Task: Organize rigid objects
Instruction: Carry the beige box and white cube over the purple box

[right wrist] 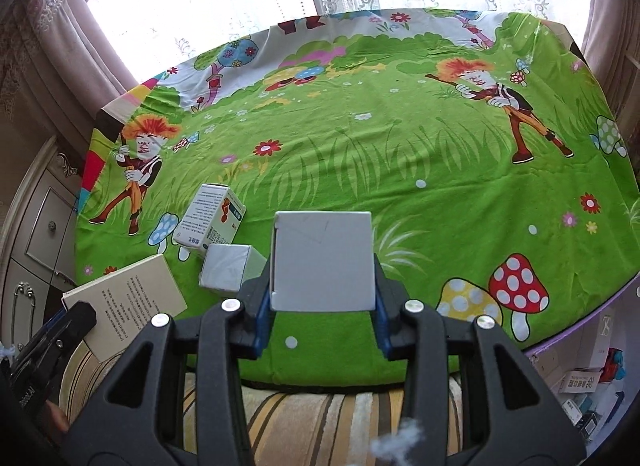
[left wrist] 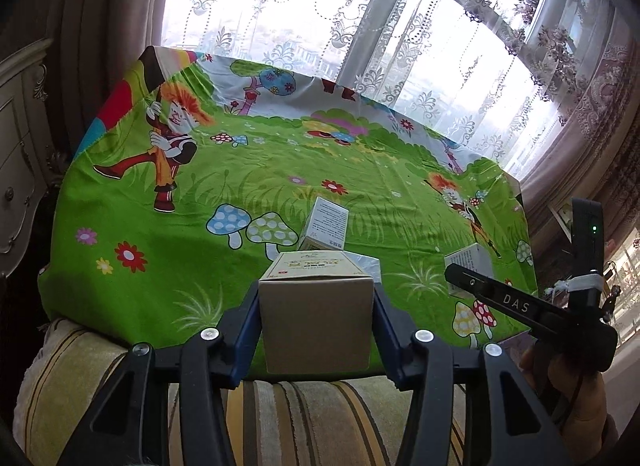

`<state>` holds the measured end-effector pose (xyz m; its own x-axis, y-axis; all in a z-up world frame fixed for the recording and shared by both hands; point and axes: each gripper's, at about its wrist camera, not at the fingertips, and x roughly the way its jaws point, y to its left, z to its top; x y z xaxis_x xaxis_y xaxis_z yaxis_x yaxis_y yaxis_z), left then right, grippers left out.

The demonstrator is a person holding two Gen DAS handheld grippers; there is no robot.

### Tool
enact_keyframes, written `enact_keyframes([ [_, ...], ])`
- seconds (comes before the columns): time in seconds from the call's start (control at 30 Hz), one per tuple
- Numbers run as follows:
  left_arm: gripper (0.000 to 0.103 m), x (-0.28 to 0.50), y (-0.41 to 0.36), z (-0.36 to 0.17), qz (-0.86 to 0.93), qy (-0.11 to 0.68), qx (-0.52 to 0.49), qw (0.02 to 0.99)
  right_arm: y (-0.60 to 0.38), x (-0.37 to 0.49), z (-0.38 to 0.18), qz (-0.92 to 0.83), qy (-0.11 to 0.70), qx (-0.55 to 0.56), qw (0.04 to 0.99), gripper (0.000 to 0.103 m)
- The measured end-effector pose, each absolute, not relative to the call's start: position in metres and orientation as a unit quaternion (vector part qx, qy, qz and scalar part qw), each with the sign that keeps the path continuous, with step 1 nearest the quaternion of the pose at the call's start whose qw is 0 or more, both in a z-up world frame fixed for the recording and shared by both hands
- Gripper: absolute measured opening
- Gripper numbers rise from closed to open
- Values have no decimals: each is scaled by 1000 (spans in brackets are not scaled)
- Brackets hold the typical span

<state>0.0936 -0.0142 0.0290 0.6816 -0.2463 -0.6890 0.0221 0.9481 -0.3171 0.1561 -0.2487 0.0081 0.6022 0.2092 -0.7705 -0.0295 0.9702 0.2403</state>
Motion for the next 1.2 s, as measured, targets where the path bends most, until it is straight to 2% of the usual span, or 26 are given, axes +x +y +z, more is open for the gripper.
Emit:
enact_keyframes([
  [0.57,52,56,-84,42,-170,399,-125,892,-287,80,28,58,425,97,898,44],
  [1.2,52,25,-165,49,-316,409,-115,848,-397,17,36,-26,417,125,900,44],
])
